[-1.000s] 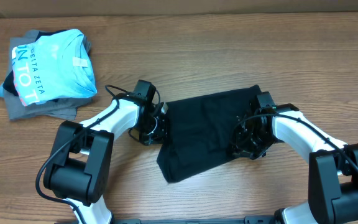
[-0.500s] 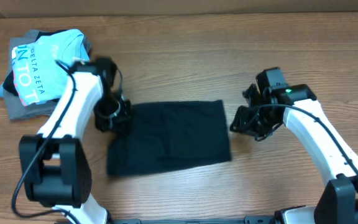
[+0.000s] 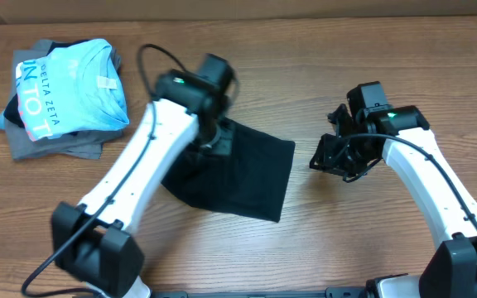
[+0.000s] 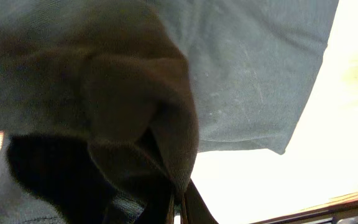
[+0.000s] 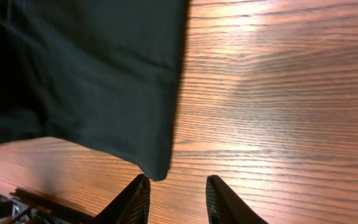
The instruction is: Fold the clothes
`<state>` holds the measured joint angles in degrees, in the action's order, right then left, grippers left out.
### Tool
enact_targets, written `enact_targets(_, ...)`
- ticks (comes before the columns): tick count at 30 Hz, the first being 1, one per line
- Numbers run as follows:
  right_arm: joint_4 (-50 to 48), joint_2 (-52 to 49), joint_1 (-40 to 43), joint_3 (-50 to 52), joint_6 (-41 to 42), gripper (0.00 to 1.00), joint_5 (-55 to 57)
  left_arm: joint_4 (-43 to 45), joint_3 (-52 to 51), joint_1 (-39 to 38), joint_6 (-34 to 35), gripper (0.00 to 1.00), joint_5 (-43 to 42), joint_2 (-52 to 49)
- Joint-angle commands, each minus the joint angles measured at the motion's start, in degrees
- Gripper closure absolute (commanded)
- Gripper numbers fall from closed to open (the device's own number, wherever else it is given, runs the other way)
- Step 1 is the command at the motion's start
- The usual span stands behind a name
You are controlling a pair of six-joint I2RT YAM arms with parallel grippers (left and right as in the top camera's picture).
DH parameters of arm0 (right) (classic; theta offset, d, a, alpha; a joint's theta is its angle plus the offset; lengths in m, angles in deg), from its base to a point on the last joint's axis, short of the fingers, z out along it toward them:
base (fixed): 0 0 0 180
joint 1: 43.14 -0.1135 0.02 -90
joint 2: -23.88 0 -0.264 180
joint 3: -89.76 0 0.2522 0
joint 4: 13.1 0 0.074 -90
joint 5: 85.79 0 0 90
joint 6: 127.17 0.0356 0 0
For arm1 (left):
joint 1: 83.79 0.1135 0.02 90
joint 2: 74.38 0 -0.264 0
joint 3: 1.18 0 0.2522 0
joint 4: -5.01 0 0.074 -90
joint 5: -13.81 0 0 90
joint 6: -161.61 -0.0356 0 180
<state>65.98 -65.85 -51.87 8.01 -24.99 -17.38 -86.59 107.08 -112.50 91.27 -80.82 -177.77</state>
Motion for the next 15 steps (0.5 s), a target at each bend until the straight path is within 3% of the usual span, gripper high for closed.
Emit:
enact_targets(1,0.15,0.96,2.08,-1.53,-0.17,0.67,0.59,1.14,0.74,-4.31,3.78,0.96,2.23,-4.7)
enact_targets(9,0.68,0.96,6.91,-1.49,-0.04,0.63,0.57,6.82,0.76,-12.2,5.31,0.96,-1.9,-13.09)
enact_targets(13,0.83,0.94,6.75,-1.2,-0.24,0.61,0.55,6.51,0.96,-12.81,6.16,0.86,-1.16,-14.14)
enact_targets(15,0.46,0.94,6.49,-0.7,-0.24,0.6,0.57,5.9,2.19,-12.15,6.12,0.86,-1.16,-13.92)
